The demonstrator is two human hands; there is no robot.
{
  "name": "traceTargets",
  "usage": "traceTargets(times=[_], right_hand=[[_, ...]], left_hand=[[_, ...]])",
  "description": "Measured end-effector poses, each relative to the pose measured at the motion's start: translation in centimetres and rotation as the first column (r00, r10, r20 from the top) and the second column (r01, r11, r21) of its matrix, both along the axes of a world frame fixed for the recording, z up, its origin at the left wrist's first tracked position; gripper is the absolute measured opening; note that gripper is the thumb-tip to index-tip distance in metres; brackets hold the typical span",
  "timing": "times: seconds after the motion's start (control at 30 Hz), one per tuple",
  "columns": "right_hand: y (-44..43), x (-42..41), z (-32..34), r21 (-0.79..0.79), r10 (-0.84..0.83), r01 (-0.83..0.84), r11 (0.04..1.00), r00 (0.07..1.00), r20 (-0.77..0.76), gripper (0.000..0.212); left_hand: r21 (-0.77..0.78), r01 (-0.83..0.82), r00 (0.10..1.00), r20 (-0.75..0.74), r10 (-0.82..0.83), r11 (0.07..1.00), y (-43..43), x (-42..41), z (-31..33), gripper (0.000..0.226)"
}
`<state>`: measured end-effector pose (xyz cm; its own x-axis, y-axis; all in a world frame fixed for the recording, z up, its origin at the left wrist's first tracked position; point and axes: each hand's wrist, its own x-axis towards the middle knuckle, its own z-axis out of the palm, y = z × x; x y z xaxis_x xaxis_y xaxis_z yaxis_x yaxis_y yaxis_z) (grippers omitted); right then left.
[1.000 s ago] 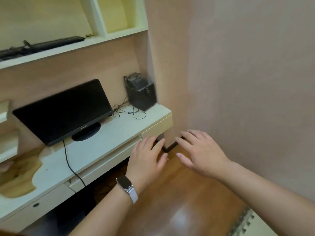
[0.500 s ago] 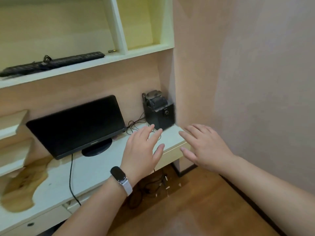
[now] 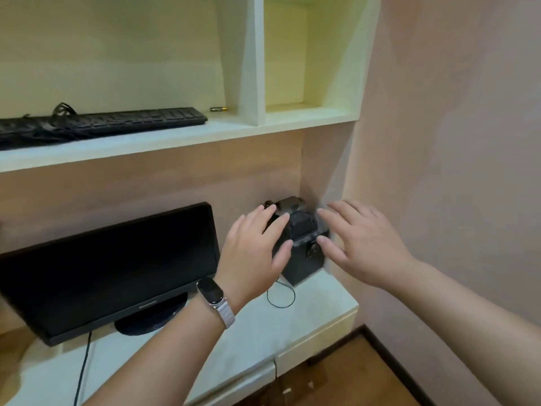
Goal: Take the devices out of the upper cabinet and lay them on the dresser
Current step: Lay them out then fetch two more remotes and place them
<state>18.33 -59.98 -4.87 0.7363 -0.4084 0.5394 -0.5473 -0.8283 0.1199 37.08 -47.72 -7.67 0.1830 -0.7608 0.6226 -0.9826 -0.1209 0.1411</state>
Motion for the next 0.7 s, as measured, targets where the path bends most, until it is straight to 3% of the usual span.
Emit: traceTargets(times=[0.23, 0.37, 0.7], right_hand=[[-6.0, 5.0, 4.8, -0.044, -0.044, 0.045, 0.998, 0.999, 0.029, 0.057], [-9.2, 6.0, 8.5, -0.058, -0.037, 0.044, 0.997, 0.992, 0.121, 0.058], [-18.1, 6.6, 17.6, -0.204, 0.108, -0.052, 0.978, 0.955, 0.275, 0.059]], left_hand=[[-0.101, 0.060, 0.998, 0.009, -0.060, 0.993, -6.6, 5.4, 4.4, 0.047], [-0.115, 0.065, 0.998, 0.019, -0.063, 0.991, -9.5, 5.8, 7.8, 0.050], [-0.307, 0.048, 0.995, 0.098, -0.018, 0.950, -16.9, 4.2, 16.3, 0.047]])
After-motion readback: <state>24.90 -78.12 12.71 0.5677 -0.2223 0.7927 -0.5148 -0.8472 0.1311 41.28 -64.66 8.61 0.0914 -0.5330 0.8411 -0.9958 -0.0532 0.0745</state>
